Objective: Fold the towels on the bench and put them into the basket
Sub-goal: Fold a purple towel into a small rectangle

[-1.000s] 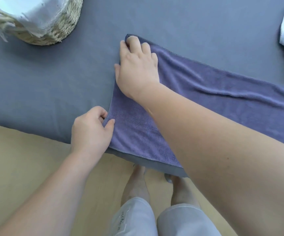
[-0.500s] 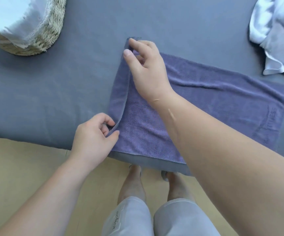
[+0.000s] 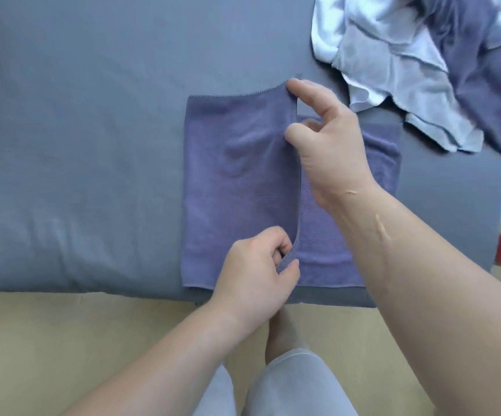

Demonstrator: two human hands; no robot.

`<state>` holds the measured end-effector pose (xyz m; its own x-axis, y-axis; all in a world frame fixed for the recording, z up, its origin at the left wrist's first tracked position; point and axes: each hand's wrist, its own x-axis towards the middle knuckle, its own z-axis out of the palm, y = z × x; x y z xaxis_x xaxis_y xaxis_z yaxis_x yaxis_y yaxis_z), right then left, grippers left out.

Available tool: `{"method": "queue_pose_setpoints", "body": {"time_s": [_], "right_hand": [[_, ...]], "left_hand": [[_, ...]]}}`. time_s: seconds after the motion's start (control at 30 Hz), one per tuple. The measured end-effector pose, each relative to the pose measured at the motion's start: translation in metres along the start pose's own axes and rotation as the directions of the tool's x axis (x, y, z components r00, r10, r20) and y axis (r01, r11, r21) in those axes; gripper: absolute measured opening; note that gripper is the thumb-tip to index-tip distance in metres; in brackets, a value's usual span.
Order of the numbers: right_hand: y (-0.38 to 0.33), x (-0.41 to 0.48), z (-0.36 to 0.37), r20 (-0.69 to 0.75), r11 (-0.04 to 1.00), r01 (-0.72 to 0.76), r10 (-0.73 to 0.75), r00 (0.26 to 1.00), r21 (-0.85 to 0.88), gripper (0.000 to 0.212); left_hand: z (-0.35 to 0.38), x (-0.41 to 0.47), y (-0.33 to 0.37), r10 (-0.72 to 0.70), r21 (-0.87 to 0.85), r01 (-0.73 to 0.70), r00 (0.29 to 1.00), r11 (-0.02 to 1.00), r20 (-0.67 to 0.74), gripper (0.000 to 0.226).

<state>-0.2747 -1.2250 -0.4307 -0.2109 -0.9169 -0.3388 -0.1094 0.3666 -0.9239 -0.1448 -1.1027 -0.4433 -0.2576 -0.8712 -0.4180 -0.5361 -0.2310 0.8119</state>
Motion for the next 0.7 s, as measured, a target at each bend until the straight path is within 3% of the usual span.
{"method": "queue_pose_setpoints", "body": {"time_s": [0.2, 0.4, 0.7], "right_hand": [[0.041, 0.016, -0.084, -0.073, 0.996, -0.094, 0.093, 0.993, -0.010, 0.060], [0.090, 0.018, -0.103, 0.076, 0.967, -0.151, 0.170, 0.983, -0.203, 0.070], [0.054, 0.022, -0.135, 0.149, 0.998, -0.011, 0.021, 0.989, -0.065, 0.075]], "left_hand": [[0.077, 0.017, 0.025, -0.045, 0.087, 0.042, 0.998, 0.995, 0.035, 0.023], [0.107, 0.025, 0.009, -0.144, 0.281, 0.123, 0.988, 0.952, 0.055, 0.012], [0.103, 0.017, 0.059, -0.035, 0.159, 0.041, 0.999, 0.986, -0.041, 0.023]]}}
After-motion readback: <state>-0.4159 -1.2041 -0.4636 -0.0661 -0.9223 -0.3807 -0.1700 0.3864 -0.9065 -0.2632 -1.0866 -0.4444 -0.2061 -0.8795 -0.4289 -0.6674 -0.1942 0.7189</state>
